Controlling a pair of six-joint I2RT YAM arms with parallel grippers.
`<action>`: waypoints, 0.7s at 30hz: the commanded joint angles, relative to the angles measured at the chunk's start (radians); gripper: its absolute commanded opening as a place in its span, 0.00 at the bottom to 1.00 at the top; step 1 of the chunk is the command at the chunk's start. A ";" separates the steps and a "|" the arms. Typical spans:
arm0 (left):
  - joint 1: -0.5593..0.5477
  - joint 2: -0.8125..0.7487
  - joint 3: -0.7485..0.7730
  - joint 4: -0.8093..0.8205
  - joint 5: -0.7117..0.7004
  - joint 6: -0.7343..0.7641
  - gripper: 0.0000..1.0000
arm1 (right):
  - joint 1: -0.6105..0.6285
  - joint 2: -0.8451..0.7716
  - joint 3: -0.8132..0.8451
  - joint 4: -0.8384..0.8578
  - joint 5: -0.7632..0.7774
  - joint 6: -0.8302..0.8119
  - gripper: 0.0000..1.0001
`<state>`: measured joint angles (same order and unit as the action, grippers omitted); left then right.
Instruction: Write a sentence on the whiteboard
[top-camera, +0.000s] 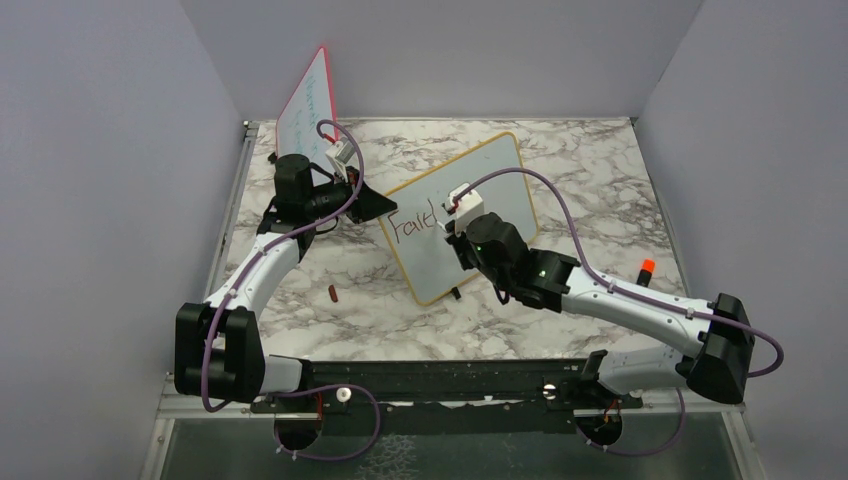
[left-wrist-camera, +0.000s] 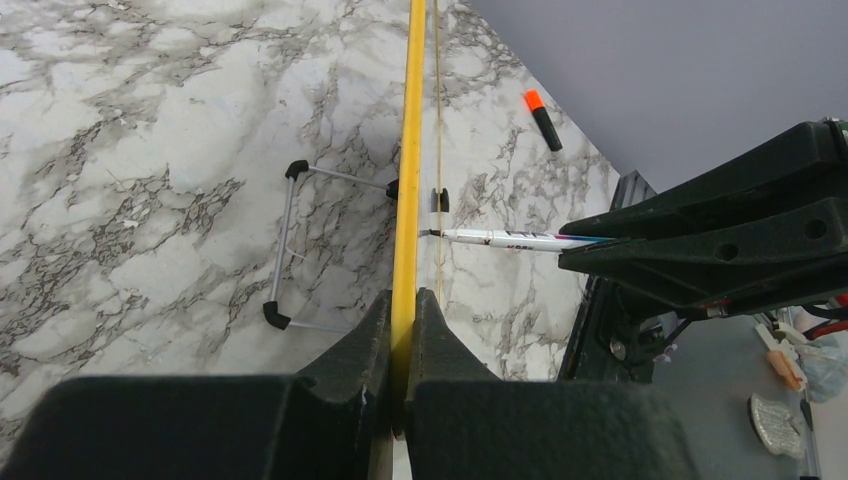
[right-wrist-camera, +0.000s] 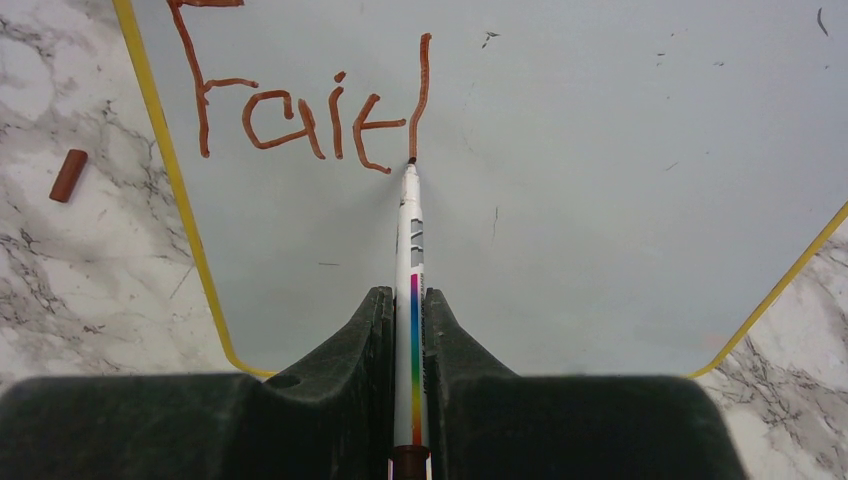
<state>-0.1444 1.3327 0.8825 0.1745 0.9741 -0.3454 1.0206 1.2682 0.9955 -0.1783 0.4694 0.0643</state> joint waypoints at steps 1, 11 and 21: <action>-0.026 0.026 -0.008 -0.082 0.006 0.062 0.00 | -0.004 -0.016 -0.020 -0.045 -0.026 0.018 0.01; -0.026 0.025 -0.008 -0.083 0.005 0.061 0.00 | -0.004 -0.050 -0.021 0.014 -0.002 0.007 0.01; -0.026 0.027 -0.008 -0.084 0.008 0.062 0.00 | -0.004 -0.046 -0.024 0.086 0.040 -0.019 0.01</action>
<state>-0.1444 1.3327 0.8833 0.1738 0.9749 -0.3435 1.0206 1.2324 0.9813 -0.1513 0.4763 0.0597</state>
